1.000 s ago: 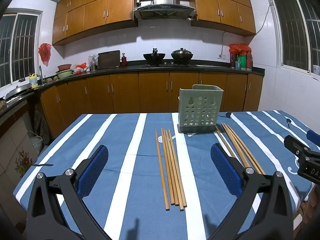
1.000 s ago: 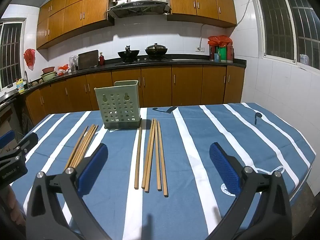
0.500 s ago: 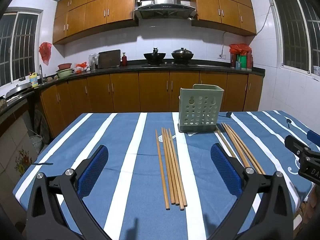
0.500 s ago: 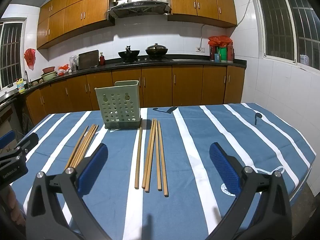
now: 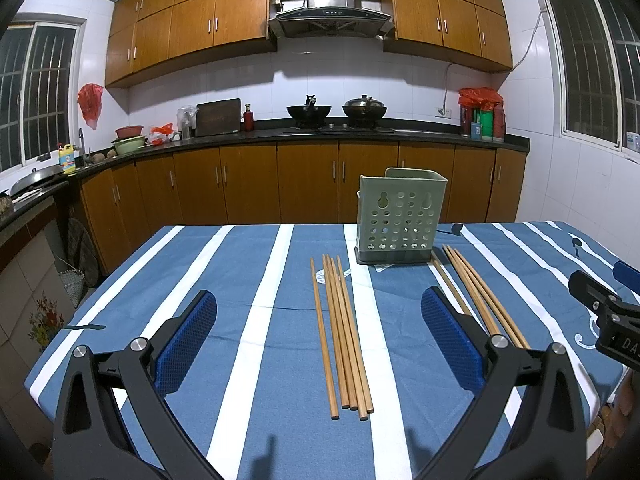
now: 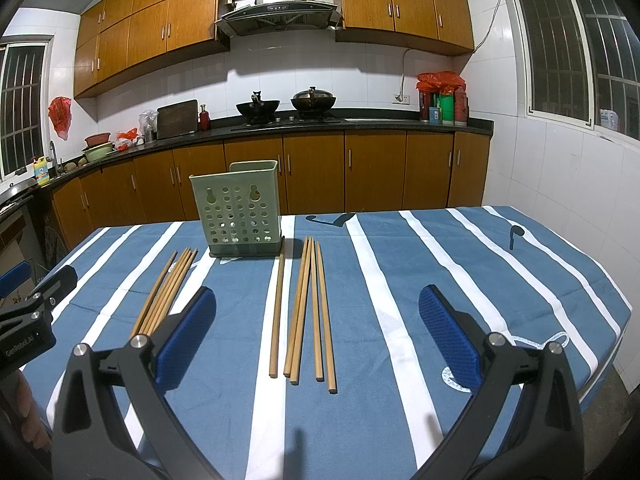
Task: Organize utensils
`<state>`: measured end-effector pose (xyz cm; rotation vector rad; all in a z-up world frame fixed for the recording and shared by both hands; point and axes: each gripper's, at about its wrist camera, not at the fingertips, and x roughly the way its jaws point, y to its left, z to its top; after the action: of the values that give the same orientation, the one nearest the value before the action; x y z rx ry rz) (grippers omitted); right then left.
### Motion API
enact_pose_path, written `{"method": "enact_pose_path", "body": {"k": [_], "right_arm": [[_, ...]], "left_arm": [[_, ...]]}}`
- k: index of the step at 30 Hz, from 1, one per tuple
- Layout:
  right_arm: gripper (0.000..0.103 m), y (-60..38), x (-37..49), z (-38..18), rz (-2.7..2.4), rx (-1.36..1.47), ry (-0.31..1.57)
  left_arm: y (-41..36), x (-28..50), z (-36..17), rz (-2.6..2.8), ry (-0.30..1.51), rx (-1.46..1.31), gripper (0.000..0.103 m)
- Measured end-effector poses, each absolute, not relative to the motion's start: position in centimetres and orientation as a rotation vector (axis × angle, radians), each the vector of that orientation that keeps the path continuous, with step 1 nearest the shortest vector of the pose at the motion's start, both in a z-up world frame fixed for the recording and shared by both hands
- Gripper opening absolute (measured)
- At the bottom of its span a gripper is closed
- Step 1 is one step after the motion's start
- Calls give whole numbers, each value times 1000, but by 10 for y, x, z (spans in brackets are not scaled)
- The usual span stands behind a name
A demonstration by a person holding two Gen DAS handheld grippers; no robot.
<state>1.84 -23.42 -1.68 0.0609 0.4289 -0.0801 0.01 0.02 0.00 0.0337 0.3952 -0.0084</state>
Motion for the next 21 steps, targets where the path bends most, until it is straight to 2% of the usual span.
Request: {"method": "enact_pose_path", "body": {"k": [21], "right_arm": [[99,-233,18,-17,-80,60,429]], "left_arm": [[-2,1,-1,-9,396,33,101]]}}
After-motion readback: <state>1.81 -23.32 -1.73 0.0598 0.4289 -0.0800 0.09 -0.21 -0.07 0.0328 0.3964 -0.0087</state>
